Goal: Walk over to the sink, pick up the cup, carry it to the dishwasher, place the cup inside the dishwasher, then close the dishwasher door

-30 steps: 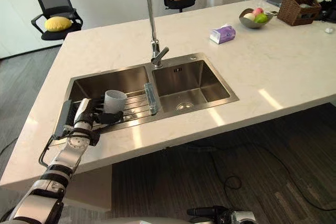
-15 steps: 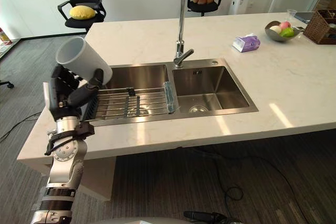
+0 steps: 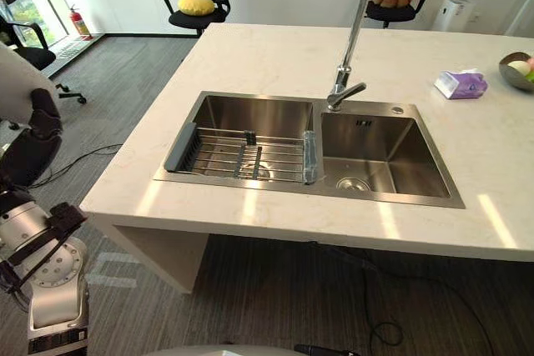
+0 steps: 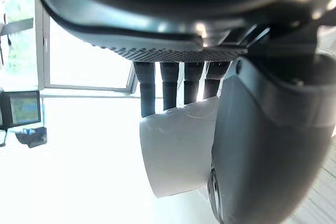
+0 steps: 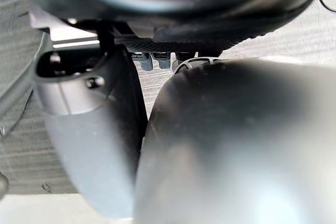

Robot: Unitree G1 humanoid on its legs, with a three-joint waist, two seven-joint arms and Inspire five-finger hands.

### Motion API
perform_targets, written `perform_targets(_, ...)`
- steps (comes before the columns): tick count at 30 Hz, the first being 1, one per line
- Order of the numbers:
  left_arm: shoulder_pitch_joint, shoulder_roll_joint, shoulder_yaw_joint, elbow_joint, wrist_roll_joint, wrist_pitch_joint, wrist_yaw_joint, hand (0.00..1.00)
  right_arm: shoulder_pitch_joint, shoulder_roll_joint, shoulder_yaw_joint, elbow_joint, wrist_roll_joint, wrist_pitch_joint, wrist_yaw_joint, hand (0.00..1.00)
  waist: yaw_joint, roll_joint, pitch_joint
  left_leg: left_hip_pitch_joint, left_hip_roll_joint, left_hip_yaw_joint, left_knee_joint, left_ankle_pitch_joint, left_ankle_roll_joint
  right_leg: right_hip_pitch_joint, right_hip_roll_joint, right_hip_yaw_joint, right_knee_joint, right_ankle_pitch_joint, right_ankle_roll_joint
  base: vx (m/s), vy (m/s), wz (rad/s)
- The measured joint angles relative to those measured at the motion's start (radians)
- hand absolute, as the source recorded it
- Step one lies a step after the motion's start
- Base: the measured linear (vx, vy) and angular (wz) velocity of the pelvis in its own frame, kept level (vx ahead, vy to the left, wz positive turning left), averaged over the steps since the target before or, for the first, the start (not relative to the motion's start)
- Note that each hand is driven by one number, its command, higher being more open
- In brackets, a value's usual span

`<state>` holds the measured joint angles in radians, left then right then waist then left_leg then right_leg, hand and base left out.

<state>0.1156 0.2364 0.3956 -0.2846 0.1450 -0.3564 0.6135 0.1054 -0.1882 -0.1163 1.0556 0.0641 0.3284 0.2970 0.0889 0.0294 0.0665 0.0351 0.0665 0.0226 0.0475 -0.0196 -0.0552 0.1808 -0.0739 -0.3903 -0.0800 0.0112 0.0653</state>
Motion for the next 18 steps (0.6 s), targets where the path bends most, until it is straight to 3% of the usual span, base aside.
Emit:
perform_targets(1,0.039,0.0,0.0,-0.004,0.021,0.019,-0.004,0.0,-0.008,-0.004,0.004,0.0,-0.03,0.0,0.012,1.0,0.008,0.008,0.005,-0.042,0.0,-0.032,0.095,-0.04,-0.001,0.007,0.0,-0.026,0.02,-0.014,0.0,-0.01,0.009,0.6)
perform_targets(3,0.108,-0.002,-0.001,-0.039,0.044,0.06,-0.031,0.0,-0.015,-0.006,0.021,-0.001,-0.071,0.001,0.028,1.0,0.015,0.011,0.009,-0.075,-0.009,-0.103,0.147,-0.056,-0.006,0.016,-0.003,-0.097,0.072,-0.053,-0.001,-0.03,-0.018,1.12)
perform_targets(5,0.14,-0.004,0.001,-0.071,0.026,0.076,-0.083,0.0,-0.015,-0.012,0.058,0.001,-0.057,-0.005,0.031,1.0,0.046,0.003,0.016,-0.094,-0.037,-0.198,0.131,-0.026,-0.011,0.034,-0.015,-0.202,0.103,-0.088,0.004,-0.06,-0.057,1.72)
perform_targets(6,0.154,-0.014,0.001,-0.082,0.005,0.076,-0.113,0.0,-0.016,-0.016,0.087,0.019,-0.047,-0.017,0.029,1.0,0.08,0.001,0.018,-0.103,-0.056,-0.26,0.094,0.011,-0.016,0.05,-0.018,-0.284,0.103,-0.099,0.008,-0.07,-0.067,1.81)
perform_targets(7,0.161,-0.027,0.003,-0.089,-0.011,0.076,-0.125,0.0,-0.017,-0.026,0.093,0.039,-0.044,-0.034,0.029,1.0,0.097,0.003,0.022,-0.11,-0.049,-0.254,0.059,0.022,-0.014,0.06,-0.021,-0.347,0.102,-0.101,0.009,-0.16,-0.111,2.34)
perform_targets(8,0.168,-0.043,0.012,-0.101,-0.03,0.075,-0.14,0.0,-0.023,-0.026,0.097,0.047,-0.026,-0.044,0.013,1.0,0.118,-0.004,0.035,-0.13,-0.016,-0.122,0.042,0.017,0.039,0.083,-0.027,-0.456,0.096,-0.102,0.008,-0.16,-0.094,2.09)
perform_targets(9,0.168,-0.048,0.011,-0.102,-0.037,0.073,-0.145,0.0,-0.023,-0.025,0.096,0.055,-0.014,-0.049,0.005,1.0,0.119,-0.019,0.04,-0.136,-0.006,-0.044,0.044,0.01,0.073,0.093,-0.039,-0.518,0.092,-0.102,0.008,-0.15,-0.059,2.99)
perform_targets(10,0.171,-0.076,-0.008,-0.102,-0.055,0.06,-0.159,0.0,-0.027,-0.037,0.083,0.078,0.006,-0.053,-0.024,1.0,0.117,-0.019,0.048,-0.195,0.022,0.17,0.152,-0.018,0.111,0.111,-0.072,-0.671,0.103,-0.103,0.009,-0.05,-0.002,2.6)
perform_targets(12,0.178,-0.121,-0.033,-0.107,-0.069,0.02,-0.165,0.0,-0.025,-0.066,0.081,0.081,0.049,-0.051,-0.059,1.0,0.115,-0.019,0.048,-0.208,0.044,0.349,0.219,-0.03,0.13,0.127,-0.115,-0.799,0.134,-0.104,0.008,0.03,0.095,2.55)
perform_targets(13,0.183,-0.153,-0.065,-0.128,-0.067,-0.014,-0.159,0.0,-0.025,-0.085,0.077,0.081,0.074,-0.051,-0.077,1.0,0.11,-0.011,0.043,-0.197,0.08,0.442,0.251,-0.031,0.132,0.145,-0.142,-0.872,0.176,-0.104,0.008,0.08,0.162,2.72)
perform_targets(14,0.189,-0.17,-0.111,-0.162,-0.066,-0.044,-0.154,0.0,-0.025,-0.104,0.069,0.082,0.073,-0.05,-0.086,1.0,0.104,0.011,0.031,-0.17,0.134,0.523,0.252,0.012,0.179,0.163,-0.16,-0.921,0.243,-0.111,0.003,0.09,0.152,2.49)
perform_targets(15,0.187,-0.175,-0.141,-0.18,-0.063,-0.053,-0.154,0.0,-0.026,-0.117,0.061,0.083,0.071,-0.049,-0.088,1.0,0.097,0.037,0.023,-0.158,0.151,0.534,0.24,0.041,0.177,0.179,-0.174,-0.944,0.303,-0.125,-0.001,0.08,0.177,2.4)
perform_targets(16,0.175,-0.184,-0.19,-0.194,-0.045,-0.068,-0.154,0.0,-0.044,-0.139,0.043,0.1,0.062,-0.05,-0.09,1.0,0.075,0.043,0.037,-0.154,0.106,0.555,0.213,0.034,0.191,0.183,-0.276,-0.97,0.482,-0.171,-0.022,0.03,0.319,1.97)
perform_targets(17,0.157,-0.182,-0.204,-0.198,-0.051,-0.069,-0.157,0.0,-0.076,-0.136,0.043,0.095,0.056,-0.06,-0.085,1.0,0.075,0.048,0.043,-0.14,0.068,0.524,0.145,0.04,0.183,0.17,-0.284,-0.967,0.457,-0.217,0.052,-0.01,0.331,1.66)
perform_targets(18,0.145,-0.177,-0.204,-0.197,-0.057,-0.066,-0.163,0.0,-0.087,-0.128,0.043,0.08,0.057,-0.072,-0.083,1.0,0.075,0.043,0.046,-0.128,0.043,0.507,0.106,0.047,0.172,0.163,-0.28,-0.97,0.412,-0.214,0.051,-0.08,0.298,1.48)
